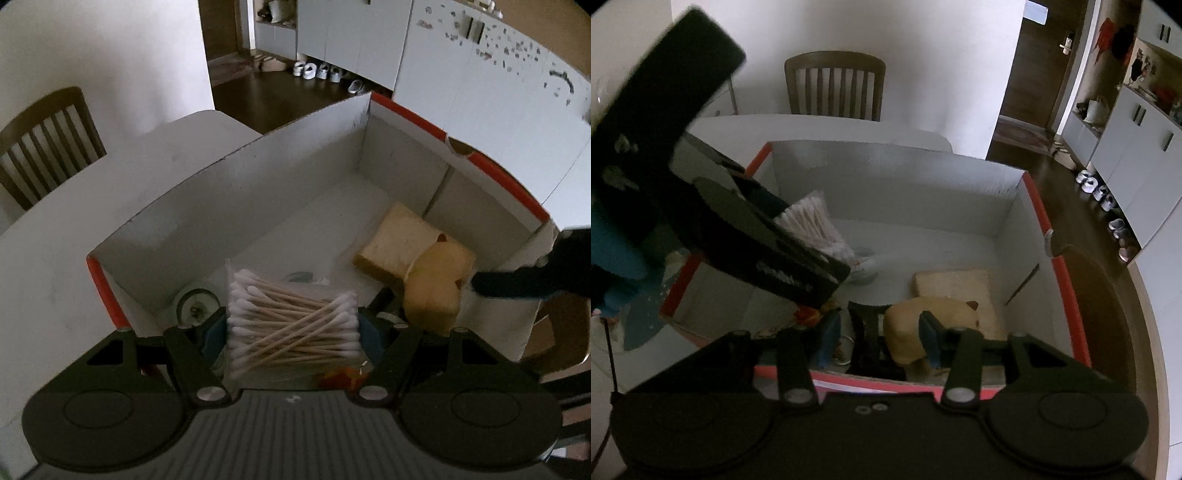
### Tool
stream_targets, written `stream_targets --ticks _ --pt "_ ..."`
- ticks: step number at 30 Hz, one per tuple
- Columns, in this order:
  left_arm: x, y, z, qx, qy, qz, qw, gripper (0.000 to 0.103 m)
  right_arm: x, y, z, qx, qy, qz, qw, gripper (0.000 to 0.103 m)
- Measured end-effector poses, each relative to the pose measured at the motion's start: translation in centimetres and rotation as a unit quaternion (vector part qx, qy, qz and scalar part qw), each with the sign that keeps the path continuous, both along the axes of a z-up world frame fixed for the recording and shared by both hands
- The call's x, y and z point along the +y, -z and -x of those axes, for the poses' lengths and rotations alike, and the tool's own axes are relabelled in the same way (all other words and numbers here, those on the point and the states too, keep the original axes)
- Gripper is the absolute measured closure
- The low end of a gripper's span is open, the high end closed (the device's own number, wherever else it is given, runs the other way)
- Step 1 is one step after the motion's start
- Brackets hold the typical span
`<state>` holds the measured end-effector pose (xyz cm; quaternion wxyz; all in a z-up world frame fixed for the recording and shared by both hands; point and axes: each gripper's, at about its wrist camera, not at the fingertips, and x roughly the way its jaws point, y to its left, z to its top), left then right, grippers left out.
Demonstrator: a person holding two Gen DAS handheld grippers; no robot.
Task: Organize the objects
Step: 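Open both grippers to drop the swab bag and dragon keychain into the box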
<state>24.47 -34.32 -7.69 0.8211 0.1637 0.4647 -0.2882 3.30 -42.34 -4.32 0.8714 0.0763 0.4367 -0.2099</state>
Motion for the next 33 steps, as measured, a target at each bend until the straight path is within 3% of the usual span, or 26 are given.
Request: stream_targets --ticks 5,8,14,18,33 --pt "-0.1 0.0 0.4 -0.012 0.009 -0.015 0.9998 0.03 0.2 -1.4 0.6 -0.004 0.003 0.009 1.0 0.051" --pt "0.1 -0.2 0.8 -0.026 0.011 -0.024 0.9993 0.022 0.2 -2.0 0.9 -0.005 0.003 0.01 1.0 0.044" --pt "1.5 -1.6 1.4 -0.036 0.003 0.015 0.9992 0.017 0.8 -3.3 1.7 -0.014 -0.003 0.022 1.0 0.04" --pt "3.1 -3.3 2.5 -0.047 0.0 0.044 0.9979 0.005 1.5 -4.3 2.0 -0.022 -0.009 0.027 0.999 0.04" --pt "14.2 -8.7 7.3 -0.071 -0.057 0.139 0.9861 0.005 6.3 -7.4 0.5 -0.042 -0.031 0.052 0.997 0.037"
